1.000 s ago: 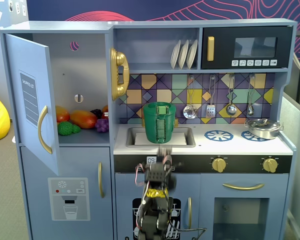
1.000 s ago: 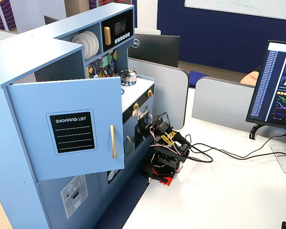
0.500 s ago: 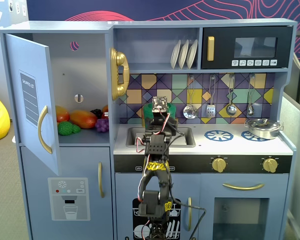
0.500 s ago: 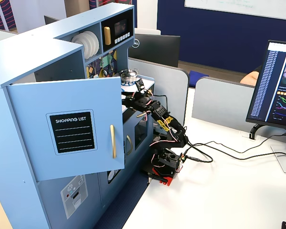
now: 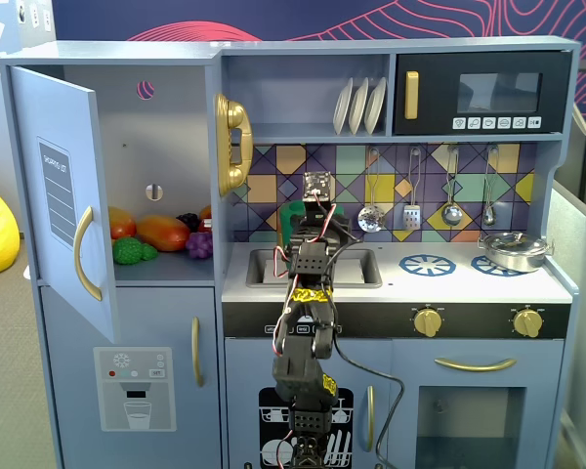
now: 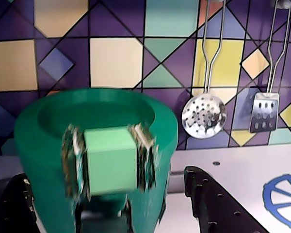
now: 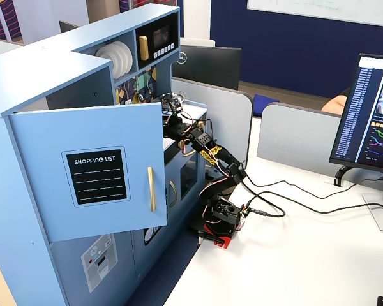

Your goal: Take off the lid from the green recipient and place it on the counter

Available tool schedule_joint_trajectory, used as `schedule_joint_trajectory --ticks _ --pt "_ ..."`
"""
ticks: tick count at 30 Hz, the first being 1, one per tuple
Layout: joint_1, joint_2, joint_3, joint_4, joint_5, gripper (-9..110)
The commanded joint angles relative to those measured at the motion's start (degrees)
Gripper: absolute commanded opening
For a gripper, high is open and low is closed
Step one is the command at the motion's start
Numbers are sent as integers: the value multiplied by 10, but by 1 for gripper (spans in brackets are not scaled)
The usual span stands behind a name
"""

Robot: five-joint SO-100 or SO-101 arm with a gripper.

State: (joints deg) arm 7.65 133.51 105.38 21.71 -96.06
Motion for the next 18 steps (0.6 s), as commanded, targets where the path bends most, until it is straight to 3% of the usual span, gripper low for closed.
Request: schedule_joint_trajectory --ticks 1,18 --pt "6 -32 -69 -20 -6 33" --pt "-14 -125 -156 -4 6 27"
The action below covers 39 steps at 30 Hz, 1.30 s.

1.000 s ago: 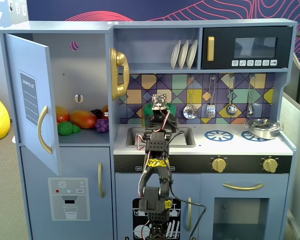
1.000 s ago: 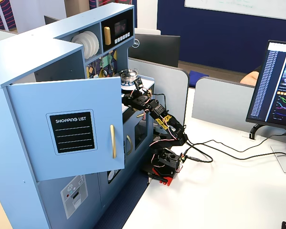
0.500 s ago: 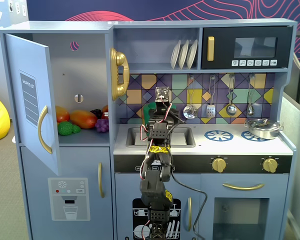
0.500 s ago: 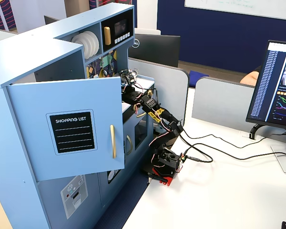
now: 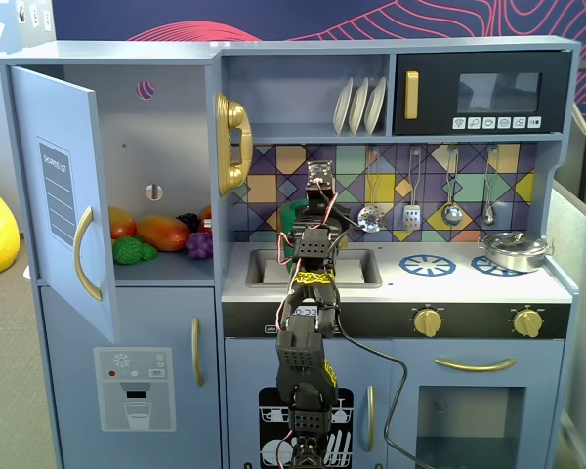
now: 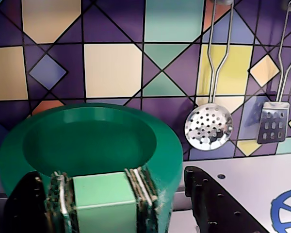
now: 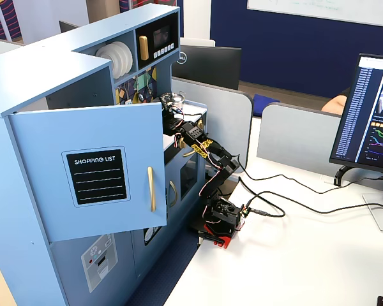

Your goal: Take off the lid from the green recipient and place it on the counter

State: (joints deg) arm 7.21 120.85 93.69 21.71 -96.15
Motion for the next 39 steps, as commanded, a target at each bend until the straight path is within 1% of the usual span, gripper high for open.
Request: schedule_joint_trajectory --ticks 1,15,21,24,25,30,36,39 --pt "-11 3 -39 0 6 26" --pt "-25 12 -24 27 -4 21" --pt "-27 18 -20 51 -10 11" --pt "-33 22 -17 51 -12 1" --pt "-36 23 -16 48 -9 0" --pt "-48 27 -15 7 16 0" --pt "-53 27 -40 -53 5 0" --pt "-29 30 -51 -56 -4 0"
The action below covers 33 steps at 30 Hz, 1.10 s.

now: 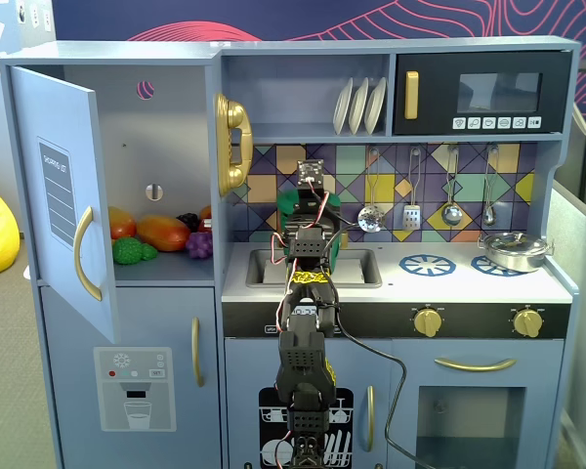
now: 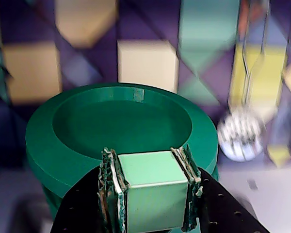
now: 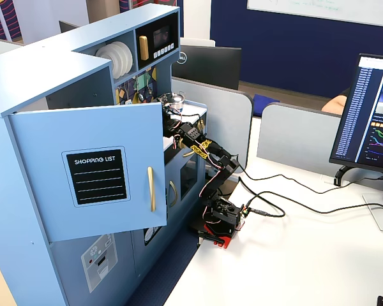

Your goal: Take off the lid from the green recipient and place it on the counter

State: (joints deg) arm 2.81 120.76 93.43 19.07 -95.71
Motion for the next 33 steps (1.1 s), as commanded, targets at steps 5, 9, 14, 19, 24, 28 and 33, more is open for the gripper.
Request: schedule_joint_trajectory --ticks 5,9,14,19,24,28,33 --pt "107 42 -49 -25 -15 0" --pt "206 42 -55 -32 14 0" --pt "290 46 -11 -76 23 0" --pt "317 46 91 -153 5 0" --pt "312 44 157 -158 4 0" --pt "301 43 210 -182 0 0" --pt "301 32 259 -216 -2 0"
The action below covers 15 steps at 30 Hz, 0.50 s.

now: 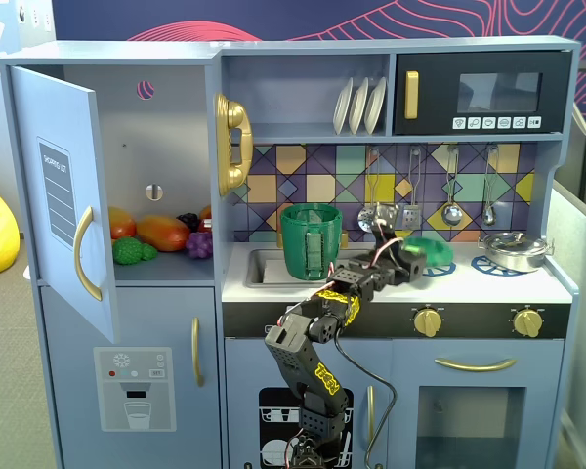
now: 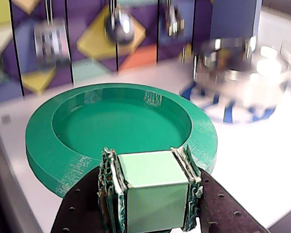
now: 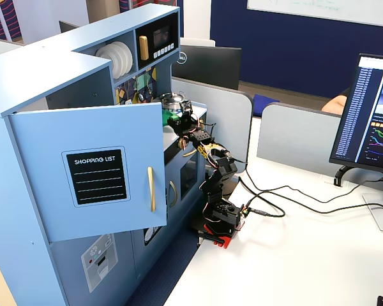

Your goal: Take off the lid from the green recipient and place it on the counter

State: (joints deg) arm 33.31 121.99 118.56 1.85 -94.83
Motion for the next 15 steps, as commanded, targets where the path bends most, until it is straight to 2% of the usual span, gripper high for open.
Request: schedule_joint_trajectory --ticks 1,13,15 --pt "-4 17 14 -49 -12 0" --pt "-8 12 56 -63 -27 0" --pt "-9 14 59 -66 -22 3"
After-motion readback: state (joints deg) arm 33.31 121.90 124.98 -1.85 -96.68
